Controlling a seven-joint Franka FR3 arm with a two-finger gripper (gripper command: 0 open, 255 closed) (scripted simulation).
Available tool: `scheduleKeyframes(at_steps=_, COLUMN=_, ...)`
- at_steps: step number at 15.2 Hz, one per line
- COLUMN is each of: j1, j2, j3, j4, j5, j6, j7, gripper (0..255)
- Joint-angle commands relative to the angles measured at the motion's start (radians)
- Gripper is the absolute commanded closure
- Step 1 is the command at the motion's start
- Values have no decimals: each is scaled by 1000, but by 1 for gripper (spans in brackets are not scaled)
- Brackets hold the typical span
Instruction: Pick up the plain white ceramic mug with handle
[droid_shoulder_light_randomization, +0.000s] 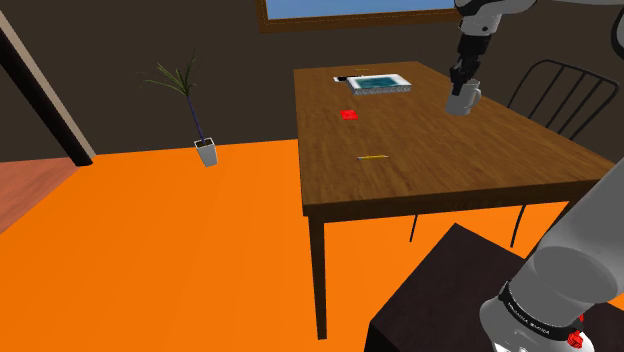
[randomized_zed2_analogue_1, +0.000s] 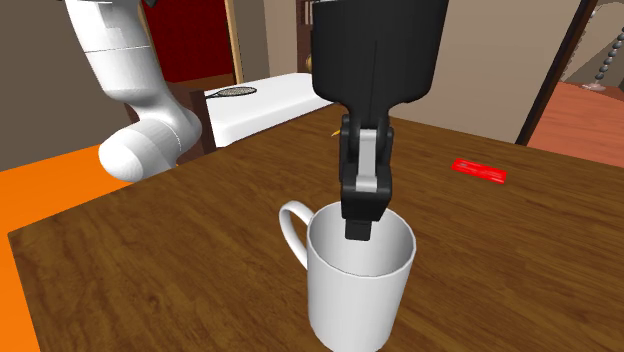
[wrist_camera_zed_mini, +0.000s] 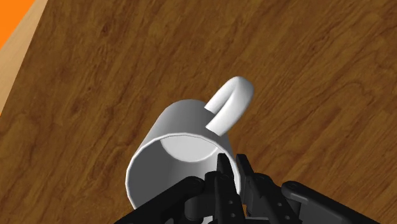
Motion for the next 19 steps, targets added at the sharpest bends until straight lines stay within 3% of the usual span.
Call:
scheduleKeyframes(at_steps=1, j1=0, j2=0, j3=0, j4=0, j5=0, j6=0, j7=0, gripper=255)
scheduleKeyframes(at_steps=19, j1=-6, j2=59, j3=-11, j4=265, j5=30, j6=-216, j7=-20, gripper=255)
